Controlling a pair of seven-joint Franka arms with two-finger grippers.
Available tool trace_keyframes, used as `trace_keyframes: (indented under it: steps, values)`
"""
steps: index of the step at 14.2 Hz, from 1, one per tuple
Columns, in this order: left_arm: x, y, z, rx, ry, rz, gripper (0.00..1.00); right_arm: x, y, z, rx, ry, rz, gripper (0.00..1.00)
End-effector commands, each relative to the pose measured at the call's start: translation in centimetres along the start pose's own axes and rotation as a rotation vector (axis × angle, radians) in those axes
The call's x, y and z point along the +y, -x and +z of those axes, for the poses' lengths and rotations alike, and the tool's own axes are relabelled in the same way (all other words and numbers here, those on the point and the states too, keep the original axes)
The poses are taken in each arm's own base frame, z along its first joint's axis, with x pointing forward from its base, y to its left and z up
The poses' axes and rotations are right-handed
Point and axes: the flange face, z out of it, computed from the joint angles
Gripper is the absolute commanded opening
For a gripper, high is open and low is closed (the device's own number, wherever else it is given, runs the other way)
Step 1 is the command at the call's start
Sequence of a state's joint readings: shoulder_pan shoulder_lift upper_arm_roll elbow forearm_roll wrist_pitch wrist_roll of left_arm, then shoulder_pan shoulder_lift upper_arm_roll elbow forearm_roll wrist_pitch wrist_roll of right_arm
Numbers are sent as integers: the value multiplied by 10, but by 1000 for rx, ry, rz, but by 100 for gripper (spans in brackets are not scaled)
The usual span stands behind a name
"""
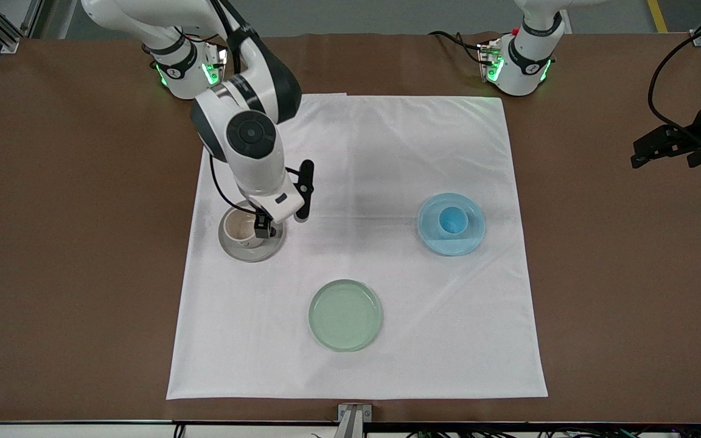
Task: Place blue cup in blue plate and white mug in gray plate
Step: 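Open the right gripper and draw it back from the mug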
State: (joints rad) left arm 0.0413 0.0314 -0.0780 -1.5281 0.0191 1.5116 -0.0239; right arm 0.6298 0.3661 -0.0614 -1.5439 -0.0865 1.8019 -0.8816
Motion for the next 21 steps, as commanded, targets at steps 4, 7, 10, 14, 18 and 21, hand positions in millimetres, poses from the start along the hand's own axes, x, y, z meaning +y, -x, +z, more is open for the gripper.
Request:
trace_keyframes:
  steps: [4, 7, 10, 14, 18, 21]
  values:
    - [3, -1, -3, 12, 13, 19, 100, 20, 162, -97, 24, -5, 233, 100]
    - [-1, 3, -4, 8, 16, 13, 100, 30, 201, -113, 38, 21, 294, 100]
    - [9, 3, -3, 5, 13, 8, 100, 45, 244, -126, 63, 37, 390, 100]
    - [33, 14, -5, -19, 6, -11, 100, 55, 303, -139, 101, -14, 797, 100]
    - [37, 24, -3, -24, 1, -22, 100, 70, 358, -130, 118, -13, 1078, 100]
    - [37, 38, -5, -18, -5, -25, 100, 70, 394, -121, 108, -46, 1335, 100]
